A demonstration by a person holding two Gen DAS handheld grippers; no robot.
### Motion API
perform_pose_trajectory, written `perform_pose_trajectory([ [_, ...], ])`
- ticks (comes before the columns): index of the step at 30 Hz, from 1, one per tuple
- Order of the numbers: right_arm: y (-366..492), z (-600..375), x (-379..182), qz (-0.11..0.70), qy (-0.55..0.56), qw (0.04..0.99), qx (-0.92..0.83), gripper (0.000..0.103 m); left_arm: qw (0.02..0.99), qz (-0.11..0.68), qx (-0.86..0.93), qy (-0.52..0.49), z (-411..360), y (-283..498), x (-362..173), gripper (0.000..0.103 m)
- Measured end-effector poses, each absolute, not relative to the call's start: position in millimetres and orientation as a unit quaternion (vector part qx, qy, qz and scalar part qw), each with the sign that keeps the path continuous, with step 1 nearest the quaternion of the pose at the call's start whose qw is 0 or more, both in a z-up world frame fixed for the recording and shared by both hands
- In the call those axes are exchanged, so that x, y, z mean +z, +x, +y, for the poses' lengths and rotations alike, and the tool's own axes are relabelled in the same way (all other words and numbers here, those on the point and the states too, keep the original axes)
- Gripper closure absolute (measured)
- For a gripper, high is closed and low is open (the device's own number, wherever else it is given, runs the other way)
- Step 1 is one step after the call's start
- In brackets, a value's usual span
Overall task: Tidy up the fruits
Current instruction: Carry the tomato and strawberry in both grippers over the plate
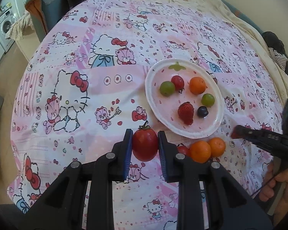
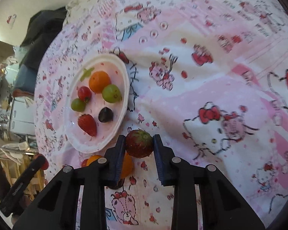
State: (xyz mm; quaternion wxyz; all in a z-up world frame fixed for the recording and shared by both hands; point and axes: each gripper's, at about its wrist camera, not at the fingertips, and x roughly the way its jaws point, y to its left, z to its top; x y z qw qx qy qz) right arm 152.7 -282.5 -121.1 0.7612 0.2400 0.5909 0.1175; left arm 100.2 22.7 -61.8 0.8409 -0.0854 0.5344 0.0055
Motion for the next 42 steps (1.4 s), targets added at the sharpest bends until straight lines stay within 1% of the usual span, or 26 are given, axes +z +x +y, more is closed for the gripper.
perform_pose_trajectory([
  [7, 139, -309, -84, 0.531, 0.269, 0.795, 0.115, 0.073, 0.849, 0.523, 0.019, -0.077, 27, 99, -57, 0.081],
  [9, 138, -311, -70, 0.511, 0.254, 0.814, 0.105, 0.073, 0.853, 0.516, 0.023, -0.072, 28, 98, -54, 0.081],
  [17, 140, -318, -40, 0.454, 0.271, 0.839, 0.127, 0.073, 0.886, 0.459, 0.045, -0.049, 38, 100, -23, 0.081],
  [24, 152, -307, -12, 0.399, 0.279, 0.856, 0.173, 0.073, 0.906, 0.417, 0.051, -0.039, 43, 119, 4, 0.081],
  [28, 169, -288, -11, 0.402, 0.268, 0.853, 0.198, 0.073, 0.905, 0.424, 0.036, -0.023, 31, 136, 2, 0.081],
  [33, 188, -263, -27, 0.437, 0.243, 0.841, 0.207, 0.073, 0.895, 0.445, 0.008, 0.004, 11, 155, -14, 0.081],
  [38, 209, -247, -49, 0.473, 0.228, 0.823, 0.216, 0.073, 0.882, 0.47, -0.01, 0.026, -8, 174, -39, 0.081],
  [42, 220, -233, -68, 0.501, 0.205, 0.813, 0.215, 0.073, 0.873, 0.484, -0.014, 0.063, -24, 185, -65, 0.081],
])
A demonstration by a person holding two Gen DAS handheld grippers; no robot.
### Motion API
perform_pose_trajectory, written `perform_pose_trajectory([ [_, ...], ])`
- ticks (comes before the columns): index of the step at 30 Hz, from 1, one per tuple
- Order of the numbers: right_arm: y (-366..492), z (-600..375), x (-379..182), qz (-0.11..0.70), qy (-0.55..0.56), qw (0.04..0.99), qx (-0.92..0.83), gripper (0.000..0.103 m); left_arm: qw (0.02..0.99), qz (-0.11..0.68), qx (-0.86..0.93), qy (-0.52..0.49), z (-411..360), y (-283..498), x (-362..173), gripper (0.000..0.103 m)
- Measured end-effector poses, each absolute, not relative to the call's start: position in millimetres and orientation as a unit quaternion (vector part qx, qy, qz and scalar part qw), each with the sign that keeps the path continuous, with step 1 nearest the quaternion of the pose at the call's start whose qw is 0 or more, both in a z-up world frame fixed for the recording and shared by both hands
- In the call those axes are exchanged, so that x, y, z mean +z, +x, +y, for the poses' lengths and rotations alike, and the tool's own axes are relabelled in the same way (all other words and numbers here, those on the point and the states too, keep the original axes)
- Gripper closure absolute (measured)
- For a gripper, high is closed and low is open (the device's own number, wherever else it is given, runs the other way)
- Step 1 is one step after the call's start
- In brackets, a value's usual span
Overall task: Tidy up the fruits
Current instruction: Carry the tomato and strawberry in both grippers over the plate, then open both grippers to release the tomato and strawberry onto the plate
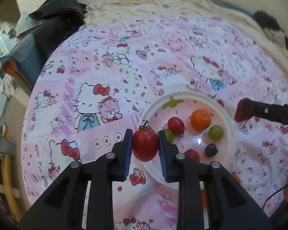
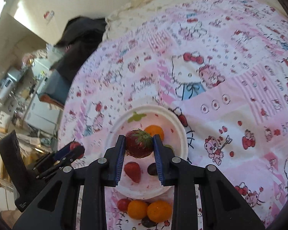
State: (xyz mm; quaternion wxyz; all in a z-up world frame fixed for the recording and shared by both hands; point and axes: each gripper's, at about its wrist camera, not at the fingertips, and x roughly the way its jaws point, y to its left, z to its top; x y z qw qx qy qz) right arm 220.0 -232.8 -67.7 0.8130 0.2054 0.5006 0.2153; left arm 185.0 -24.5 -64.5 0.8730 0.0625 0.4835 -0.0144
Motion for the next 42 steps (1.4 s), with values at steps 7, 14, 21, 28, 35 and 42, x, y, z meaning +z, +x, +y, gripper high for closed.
perform_pose_trajectory([
  [7, 225, -202, -103, 0.553, 0.171, 0.783, 0.227, 0.073, 0.853, 0.513, -0.029, 0.085, -37, 193, -102, 0.081],
  [14, 224, -197, -125, 0.582, 0.168, 0.766, 0.217, 0.072, 0.843, 0.534, -0.022, 0.064, -31, 195, -119, 0.08],
  [21, 226, -198, -132, 0.592, 0.174, 0.759, 0.209, 0.072, 0.841, 0.537, -0.029, 0.052, -30, 197, -119, 0.079],
  [28, 226, -198, -134, 0.594, 0.174, 0.758, 0.204, 0.07, 0.836, 0.545, -0.044, 0.05, -33, 197, -122, 0.079],
  [35, 227, -198, -132, 0.591, 0.176, 0.76, 0.204, 0.069, 0.841, 0.537, -0.043, 0.053, -34, 196, -118, 0.066],
  [42, 228, -208, -121, 0.57, 0.189, 0.777, 0.188, 0.024, 0.845, 0.53, -0.06, 0.027, -32, 194, -112, 0.034],
])
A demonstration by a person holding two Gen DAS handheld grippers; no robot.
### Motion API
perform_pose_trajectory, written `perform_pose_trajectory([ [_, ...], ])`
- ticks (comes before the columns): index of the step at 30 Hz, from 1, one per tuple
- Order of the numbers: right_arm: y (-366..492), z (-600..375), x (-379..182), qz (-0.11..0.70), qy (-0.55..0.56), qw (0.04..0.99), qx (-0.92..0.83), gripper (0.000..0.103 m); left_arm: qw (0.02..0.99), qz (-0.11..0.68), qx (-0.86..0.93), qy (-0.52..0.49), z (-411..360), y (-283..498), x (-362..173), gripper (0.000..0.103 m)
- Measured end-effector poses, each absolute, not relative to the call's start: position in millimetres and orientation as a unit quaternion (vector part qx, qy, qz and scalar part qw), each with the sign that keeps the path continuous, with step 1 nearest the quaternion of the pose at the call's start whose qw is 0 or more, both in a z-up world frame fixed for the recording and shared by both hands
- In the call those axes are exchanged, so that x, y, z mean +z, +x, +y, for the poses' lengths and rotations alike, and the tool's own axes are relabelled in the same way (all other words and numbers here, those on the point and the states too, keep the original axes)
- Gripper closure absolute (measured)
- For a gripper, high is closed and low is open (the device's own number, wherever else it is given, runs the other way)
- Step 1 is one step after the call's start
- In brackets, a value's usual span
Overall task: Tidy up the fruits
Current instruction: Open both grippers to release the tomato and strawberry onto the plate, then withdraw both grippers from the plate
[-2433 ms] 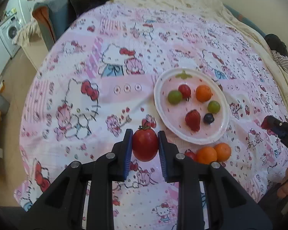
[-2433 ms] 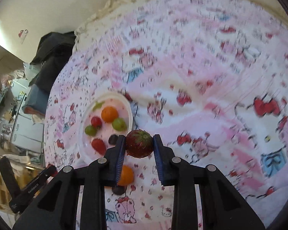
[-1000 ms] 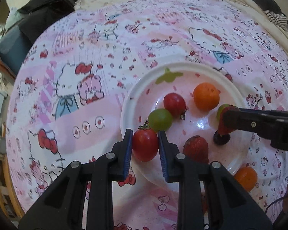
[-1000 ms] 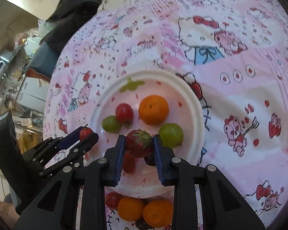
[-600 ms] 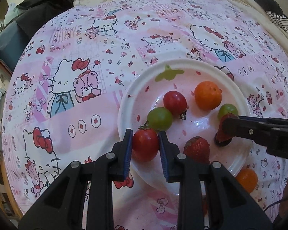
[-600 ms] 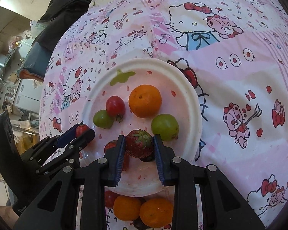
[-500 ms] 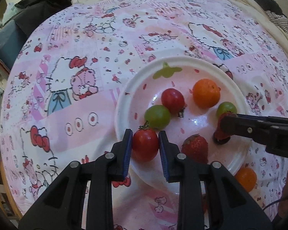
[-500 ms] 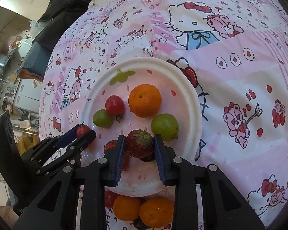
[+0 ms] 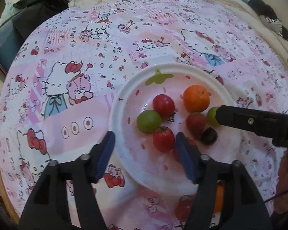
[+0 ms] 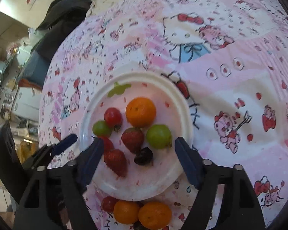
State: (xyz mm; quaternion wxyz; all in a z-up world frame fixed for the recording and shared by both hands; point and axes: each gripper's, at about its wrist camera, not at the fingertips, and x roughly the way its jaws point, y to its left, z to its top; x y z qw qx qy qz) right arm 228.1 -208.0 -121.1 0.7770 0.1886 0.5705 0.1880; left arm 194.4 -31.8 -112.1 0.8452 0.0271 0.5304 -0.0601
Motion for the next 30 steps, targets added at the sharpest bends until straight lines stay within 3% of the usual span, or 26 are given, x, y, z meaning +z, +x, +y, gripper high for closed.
perform_pose_trajectory([
  [3, 230, -212, -117, 0.568, 0.206, 0.773, 0.194, 0.022, 0.849, 0.526, -0.057, 0.021, -30, 194, -108, 0.024],
  [7, 231, -218, -107, 0.556, 0.216, 0.78, 0.192, 0.014, 0.852, 0.521, -0.053, 0.009, -24, 194, -102, 0.019],
  [30, 186, -265, -49, 0.514, 0.224, 0.81, 0.172, 0.012, 0.888, 0.458, -0.026, -0.036, 17, 153, -27, 0.019],
])
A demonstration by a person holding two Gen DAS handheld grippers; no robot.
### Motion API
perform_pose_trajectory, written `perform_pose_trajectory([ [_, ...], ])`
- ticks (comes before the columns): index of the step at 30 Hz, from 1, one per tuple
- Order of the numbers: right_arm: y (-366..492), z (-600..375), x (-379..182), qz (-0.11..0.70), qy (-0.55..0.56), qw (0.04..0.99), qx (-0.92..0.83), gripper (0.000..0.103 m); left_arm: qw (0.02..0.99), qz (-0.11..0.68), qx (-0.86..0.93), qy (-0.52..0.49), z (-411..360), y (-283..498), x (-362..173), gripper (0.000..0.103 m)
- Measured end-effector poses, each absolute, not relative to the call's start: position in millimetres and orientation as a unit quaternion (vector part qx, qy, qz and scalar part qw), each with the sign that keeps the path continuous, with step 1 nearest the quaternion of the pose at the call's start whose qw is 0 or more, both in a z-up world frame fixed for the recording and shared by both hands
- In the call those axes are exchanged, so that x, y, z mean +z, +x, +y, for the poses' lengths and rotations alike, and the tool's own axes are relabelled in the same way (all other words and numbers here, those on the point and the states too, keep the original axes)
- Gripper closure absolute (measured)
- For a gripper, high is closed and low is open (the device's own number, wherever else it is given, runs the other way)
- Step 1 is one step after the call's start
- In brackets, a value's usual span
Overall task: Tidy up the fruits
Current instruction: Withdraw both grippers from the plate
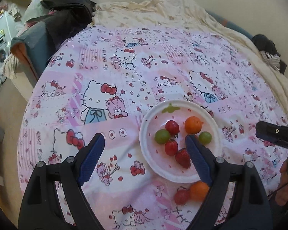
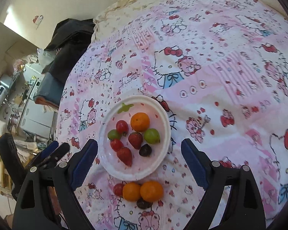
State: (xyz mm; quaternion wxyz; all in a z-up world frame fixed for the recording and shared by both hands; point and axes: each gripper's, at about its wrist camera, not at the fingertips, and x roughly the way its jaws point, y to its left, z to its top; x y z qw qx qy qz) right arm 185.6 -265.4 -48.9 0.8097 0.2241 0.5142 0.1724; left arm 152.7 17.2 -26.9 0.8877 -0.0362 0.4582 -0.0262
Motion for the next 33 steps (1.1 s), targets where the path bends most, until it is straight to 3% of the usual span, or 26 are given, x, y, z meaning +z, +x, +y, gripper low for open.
perform_pose_trajectory([
  [19, 115, -286, -44, 0.509, 0.237, 0.814, 0.146, 0.012, 0.886, 0.459, -0.02, -0.07, 28, 93, -20, 0.019],
  [26, 103, -292, -71, 0.539, 0.301, 0.773, 0.142, 0.012, 0.869, 0.489, 0.004, -0.081, 33, 86, -39, 0.019],
  [33, 105, -293, -74, 0.545, 0.292, 0.775, 0.131, 0.012, 0.84, 0.534, -0.025, -0.094, 22, 87, -70, 0.019],
])
